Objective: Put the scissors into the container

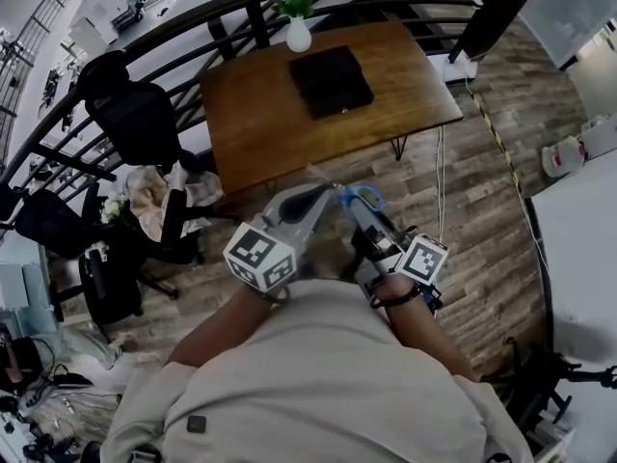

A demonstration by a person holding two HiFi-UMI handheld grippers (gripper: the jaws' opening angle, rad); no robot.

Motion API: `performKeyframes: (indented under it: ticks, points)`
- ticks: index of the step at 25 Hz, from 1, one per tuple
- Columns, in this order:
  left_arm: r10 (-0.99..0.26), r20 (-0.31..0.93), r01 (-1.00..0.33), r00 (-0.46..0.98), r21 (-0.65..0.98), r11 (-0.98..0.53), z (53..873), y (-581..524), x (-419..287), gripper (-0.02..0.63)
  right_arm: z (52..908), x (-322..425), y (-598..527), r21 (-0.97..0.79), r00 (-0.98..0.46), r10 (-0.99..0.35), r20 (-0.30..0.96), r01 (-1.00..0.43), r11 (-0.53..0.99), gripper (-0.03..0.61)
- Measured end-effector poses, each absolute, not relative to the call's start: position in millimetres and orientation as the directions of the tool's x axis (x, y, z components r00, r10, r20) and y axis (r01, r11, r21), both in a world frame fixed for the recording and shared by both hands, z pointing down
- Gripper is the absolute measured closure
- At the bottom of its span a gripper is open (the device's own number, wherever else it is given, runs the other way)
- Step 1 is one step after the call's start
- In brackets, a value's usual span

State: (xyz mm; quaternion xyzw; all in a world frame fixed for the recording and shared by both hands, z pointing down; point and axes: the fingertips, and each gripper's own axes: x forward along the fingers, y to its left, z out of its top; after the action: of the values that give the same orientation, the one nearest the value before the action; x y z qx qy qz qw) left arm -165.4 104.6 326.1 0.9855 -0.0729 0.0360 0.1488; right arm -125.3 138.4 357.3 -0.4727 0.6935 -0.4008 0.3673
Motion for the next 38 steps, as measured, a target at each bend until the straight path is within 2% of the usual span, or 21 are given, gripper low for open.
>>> performKeyframes:
  ticks: [15,21,31,38]
  points:
    - [-0.186,0.064,-0.197,0.98,0.266,-0.944,325,119,13,0.611,348,52,144,-0.875,-0.354,-0.926,-0.129,-0.399,0.274,0.52]
    - [-0.19,0.091,-0.208,0.978,0.274,-0.939,335,116,50,0.611,359,86,145,-0.886,-0.354,-0.928,-0.116,-0.385,0.257,0.521]
    - [-0.12,0.096,-0.142,0.988,0.283,-0.949,341,116,106,0.611,365,144,148,-0.885,-0.283,-0.951,-0.122,-0.402,0.233,0.521]
    - [-0.103,0.093,-0.125,0.99,0.28,-0.952,339,106,123,0.611,359,158,136,-0.87,-0.285,-0.949,-0.137,-0.423,0.253,0.52]
